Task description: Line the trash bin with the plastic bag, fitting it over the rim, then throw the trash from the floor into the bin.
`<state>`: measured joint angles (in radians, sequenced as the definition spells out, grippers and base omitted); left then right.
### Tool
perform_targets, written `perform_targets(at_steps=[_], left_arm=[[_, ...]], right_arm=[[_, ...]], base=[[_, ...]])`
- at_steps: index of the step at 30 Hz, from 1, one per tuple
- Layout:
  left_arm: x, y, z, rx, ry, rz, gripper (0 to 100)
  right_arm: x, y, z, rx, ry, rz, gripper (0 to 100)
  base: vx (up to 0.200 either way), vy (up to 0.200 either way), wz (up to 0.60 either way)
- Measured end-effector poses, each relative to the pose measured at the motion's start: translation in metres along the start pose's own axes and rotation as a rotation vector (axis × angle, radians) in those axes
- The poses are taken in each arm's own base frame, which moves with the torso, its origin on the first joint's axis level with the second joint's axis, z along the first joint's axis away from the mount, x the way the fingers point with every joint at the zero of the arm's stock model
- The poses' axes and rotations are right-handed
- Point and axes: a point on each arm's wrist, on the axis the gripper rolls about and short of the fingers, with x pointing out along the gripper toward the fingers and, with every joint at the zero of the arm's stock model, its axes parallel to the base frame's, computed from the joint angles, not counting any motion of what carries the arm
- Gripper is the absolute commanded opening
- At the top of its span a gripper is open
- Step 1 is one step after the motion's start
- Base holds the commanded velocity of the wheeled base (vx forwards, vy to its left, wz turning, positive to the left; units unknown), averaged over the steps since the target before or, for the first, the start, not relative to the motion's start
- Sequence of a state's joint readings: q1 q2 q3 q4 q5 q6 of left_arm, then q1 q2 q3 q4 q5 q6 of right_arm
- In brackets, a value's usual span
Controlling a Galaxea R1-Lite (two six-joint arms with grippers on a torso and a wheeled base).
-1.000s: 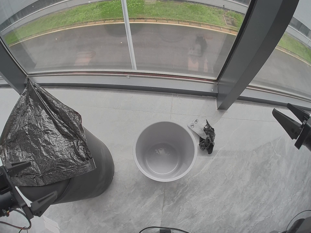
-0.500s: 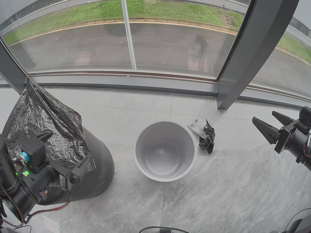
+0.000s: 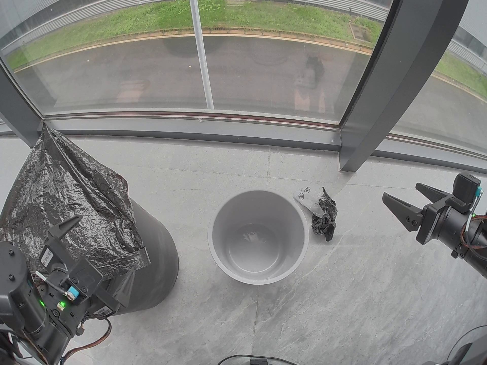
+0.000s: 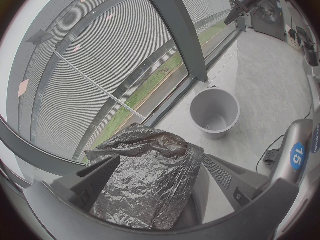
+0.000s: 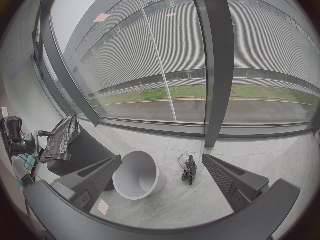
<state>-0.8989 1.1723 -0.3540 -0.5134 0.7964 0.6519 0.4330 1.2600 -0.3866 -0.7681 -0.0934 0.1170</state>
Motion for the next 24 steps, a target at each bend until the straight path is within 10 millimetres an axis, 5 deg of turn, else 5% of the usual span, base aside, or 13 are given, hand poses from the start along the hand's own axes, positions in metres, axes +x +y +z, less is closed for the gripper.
perform_targets(at_steps=[10,24], left_arm=[[-0.004,-0.008,-0.019,0.155,-0.027,-0.056,100],[0.008,-0.012,-0.013,0.193,-0.005,-0.050,100]], right_arm=[[0.004,-0.004,-0.001,0.001,0.010,-0.022,100],[0.005,-0.006,-0.001,0.004,0.009,-0.035,100]], base=[[0.000,0.000,0.00],[0.000,0.000,0.00]])
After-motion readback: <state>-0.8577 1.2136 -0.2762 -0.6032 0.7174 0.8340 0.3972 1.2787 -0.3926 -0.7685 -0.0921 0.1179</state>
